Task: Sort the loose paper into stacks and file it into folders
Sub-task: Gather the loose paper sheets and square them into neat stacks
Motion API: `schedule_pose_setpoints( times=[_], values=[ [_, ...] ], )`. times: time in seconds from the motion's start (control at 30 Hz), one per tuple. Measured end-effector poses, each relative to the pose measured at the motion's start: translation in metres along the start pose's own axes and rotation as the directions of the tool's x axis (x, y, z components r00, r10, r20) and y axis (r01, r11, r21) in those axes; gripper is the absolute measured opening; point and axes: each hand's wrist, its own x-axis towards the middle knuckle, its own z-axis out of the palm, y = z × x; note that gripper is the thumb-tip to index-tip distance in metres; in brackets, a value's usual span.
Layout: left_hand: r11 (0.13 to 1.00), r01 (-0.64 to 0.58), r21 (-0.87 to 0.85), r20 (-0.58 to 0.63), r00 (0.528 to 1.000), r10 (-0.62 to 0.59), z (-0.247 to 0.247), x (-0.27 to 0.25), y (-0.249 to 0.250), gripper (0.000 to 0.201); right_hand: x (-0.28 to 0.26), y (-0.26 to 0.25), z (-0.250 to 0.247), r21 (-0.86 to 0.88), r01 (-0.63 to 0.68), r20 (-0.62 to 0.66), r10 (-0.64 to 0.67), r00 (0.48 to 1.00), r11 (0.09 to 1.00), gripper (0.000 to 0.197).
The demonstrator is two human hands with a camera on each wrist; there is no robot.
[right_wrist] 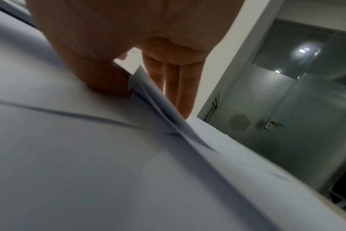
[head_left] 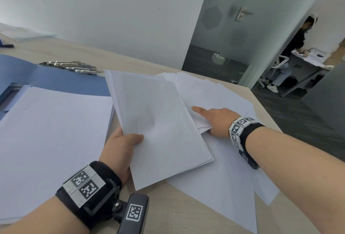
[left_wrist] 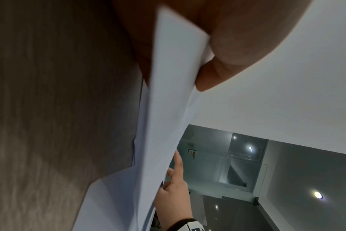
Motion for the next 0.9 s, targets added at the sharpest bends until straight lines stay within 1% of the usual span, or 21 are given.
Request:
schedule_pose_setpoints(
  times=[0.07,0.17,0.2,0.27,0.3,0.37,0.4,0.47,0.53,0.63,0.73,0.77,0.8,0.83,0.9],
  values=[
    [0.999,-0.024,-0.026,-0.032,0.999,0.023,0.0,0.0,0.001,0.037,0.005,-0.003,0.006,-0.004,-0.06,-0.011,0.06,0.998,0.998,0.071],
    [0.994,-0.081,-0.067,-0.103,0.992,0.074,0.0,0.001,0.002,0.038,0.013,-0.004,0.009,-0.037,-0.084,-0.048,0.082,0.995,0.996,0.036],
    [0.992,-0.096,-0.078,-0.12,0.989,0.086,-0.001,0.002,0.002,0.039,0.015,-0.003,0.009,-0.042,-0.092,-0.048,0.09,0.995,0.995,0.03],
    [0.989,-0.111,-0.096,-0.135,0.986,0.097,-0.001,0.003,0.002,0.04,0.016,0.0,0.007,-0.035,-0.133,-0.021,0.132,0.991,0.991,0.026],
    [0.988,-0.113,-0.101,-0.136,0.986,0.099,-0.001,0.003,0.002,0.04,0.016,0.002,0.005,-0.009,-0.161,-0.024,0.161,0.987,0.987,0.021],
    [0.989,-0.112,-0.101,-0.134,0.986,0.097,-0.001,0.004,0.002,0.041,0.013,0.01,0.004,0.107,-0.232,-0.079,0.241,0.967,0.967,0.012],
    [0.989,-0.109,-0.099,-0.133,0.986,0.096,-0.001,0.004,0.001,0.041,0.011,0.015,0.004,0.188,-0.269,-0.115,0.293,0.949,0.945,0.011],
    [0.99,-0.103,-0.097,-0.13,0.987,0.09,-0.002,0.005,0.0,0.042,0.005,0.024,0.004,0.367,-0.323,-0.176,0.406,0.897,0.872,0.017],
    [0.992,-0.093,-0.08,-0.122,0.989,0.082,-0.003,0.006,-0.001,0.042,-0.001,0.032,0.003,0.503,-0.341,-0.216,0.498,0.84,0.794,0.019],
    [0.997,-0.062,-0.048,-0.096,0.994,0.057,-0.002,0.006,-0.002,0.044,-0.014,0.04,-0.001,0.609,-0.342,-0.237,0.576,0.783,0.716,0.019],
    [1.0,-0.029,-0.009,-0.067,0.997,0.028,-0.002,0.005,-0.002,0.047,-0.03,0.041,-0.009,0.695,-0.266,-0.289,0.598,0.748,0.668,0.017],
    [1.0,-0.015,0.003,-0.059,0.998,0.016,-0.001,0.004,-0.001,0.047,-0.036,0.038,-0.012,0.704,-0.237,-0.314,0.593,0.741,0.669,0.018],
    [1.0,-0.007,0.009,-0.048,0.999,0.008,0.0,0.003,0.0,0.046,-0.042,0.034,-0.015,0.695,-0.218,-0.334,0.575,0.747,0.686,0.02],
    [1.0,-0.001,0.005,-0.039,0.999,0.001,0.001,0.002,0.001,0.045,-0.049,0.028,-0.018,0.663,-0.206,-0.344,0.536,0.771,0.72,0.024],
    [1.0,-0.007,-0.006,-0.038,0.999,0.007,0.002,0.0,0.002,0.036,-0.061,0.013,-0.023,0.537,-0.183,-0.321,0.4,0.859,0.823,0.042]
  ],
)
